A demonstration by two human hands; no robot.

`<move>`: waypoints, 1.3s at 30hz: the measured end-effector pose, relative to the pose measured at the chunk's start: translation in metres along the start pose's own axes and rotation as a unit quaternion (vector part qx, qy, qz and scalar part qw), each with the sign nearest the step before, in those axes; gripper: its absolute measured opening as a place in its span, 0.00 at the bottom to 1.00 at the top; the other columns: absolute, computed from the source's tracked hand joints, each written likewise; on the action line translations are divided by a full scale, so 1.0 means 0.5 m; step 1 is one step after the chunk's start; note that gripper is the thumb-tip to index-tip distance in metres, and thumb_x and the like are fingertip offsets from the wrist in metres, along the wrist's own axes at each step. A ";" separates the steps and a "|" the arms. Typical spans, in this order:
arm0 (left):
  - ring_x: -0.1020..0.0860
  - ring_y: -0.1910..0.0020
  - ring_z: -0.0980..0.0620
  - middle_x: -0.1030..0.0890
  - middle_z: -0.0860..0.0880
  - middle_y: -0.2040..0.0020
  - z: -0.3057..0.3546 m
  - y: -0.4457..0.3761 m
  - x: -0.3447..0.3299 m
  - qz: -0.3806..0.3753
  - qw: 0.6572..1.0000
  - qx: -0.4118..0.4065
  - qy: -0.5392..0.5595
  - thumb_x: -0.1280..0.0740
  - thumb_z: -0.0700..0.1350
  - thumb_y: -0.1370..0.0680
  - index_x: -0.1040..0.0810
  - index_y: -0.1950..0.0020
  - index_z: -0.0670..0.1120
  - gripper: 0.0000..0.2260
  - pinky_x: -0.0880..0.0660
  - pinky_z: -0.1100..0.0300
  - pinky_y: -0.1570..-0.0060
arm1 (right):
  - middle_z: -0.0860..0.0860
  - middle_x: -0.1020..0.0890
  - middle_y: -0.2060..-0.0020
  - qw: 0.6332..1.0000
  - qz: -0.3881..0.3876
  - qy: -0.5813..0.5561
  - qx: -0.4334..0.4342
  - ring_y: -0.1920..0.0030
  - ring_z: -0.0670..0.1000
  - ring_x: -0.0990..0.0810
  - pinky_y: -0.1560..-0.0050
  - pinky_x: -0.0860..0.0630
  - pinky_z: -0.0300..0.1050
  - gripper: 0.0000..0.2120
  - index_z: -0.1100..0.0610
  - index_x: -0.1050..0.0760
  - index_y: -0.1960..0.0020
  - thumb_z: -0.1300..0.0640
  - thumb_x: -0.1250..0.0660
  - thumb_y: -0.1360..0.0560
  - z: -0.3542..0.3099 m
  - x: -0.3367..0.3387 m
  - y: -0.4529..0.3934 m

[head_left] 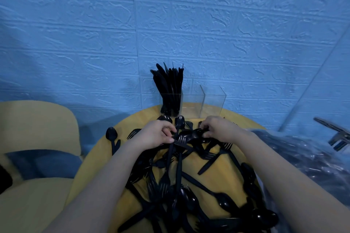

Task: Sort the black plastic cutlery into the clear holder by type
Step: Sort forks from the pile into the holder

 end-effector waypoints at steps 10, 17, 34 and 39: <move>0.23 0.60 0.57 0.22 0.50 0.57 -0.031 0.030 0.083 0.182 0.968 0.026 0.173 0.32 0.36 0.24 0.20 0.54 0.50 0.08 0.28 0.73 0.64 | 0.49 0.22 0.50 0.994 0.085 -0.069 0.017 0.54 0.47 0.23 0.51 0.24 0.45 0.06 0.53 0.23 0.49 0.57 0.30 0.26 -0.013 0.047 0.058; 0.23 0.55 0.55 0.22 0.52 0.55 -0.058 0.043 0.099 0.226 0.950 0.043 0.210 0.33 0.31 0.25 0.21 0.54 0.51 0.14 0.28 0.65 0.55 | 0.44 0.23 0.52 0.996 0.008 -0.067 0.058 0.52 0.43 0.24 0.48 0.24 0.42 0.10 0.48 0.25 0.53 0.61 0.29 0.28 -0.045 0.010 0.115; 0.29 0.34 0.52 0.26 0.50 0.34 -0.018 0.084 0.028 0.138 0.978 0.038 0.154 0.37 0.30 0.24 0.22 0.47 0.53 0.18 0.30 0.57 0.38 | 0.42 0.24 0.43 0.990 -0.069 -0.071 0.098 0.46 0.41 0.25 0.41 0.28 0.38 0.15 0.46 0.21 0.46 0.65 0.31 0.26 -0.075 -0.032 0.192; 0.30 0.35 0.53 0.25 0.51 0.36 0.020 0.126 0.024 0.132 0.987 0.002 0.087 0.35 0.34 0.23 0.21 0.46 0.53 0.15 0.34 0.61 0.41 | 0.43 0.22 0.47 0.990 -0.022 -0.107 0.091 0.50 0.41 0.24 0.43 0.26 0.40 0.13 0.49 0.20 0.47 0.65 0.32 0.25 -0.097 -0.008 0.220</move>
Point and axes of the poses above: each hand's wrist, its own y-axis away from the middle knuckle, its own x-axis out of the back of the hand, z = x × y, the point moved 10 cm from there along -y, towards the middle knuckle
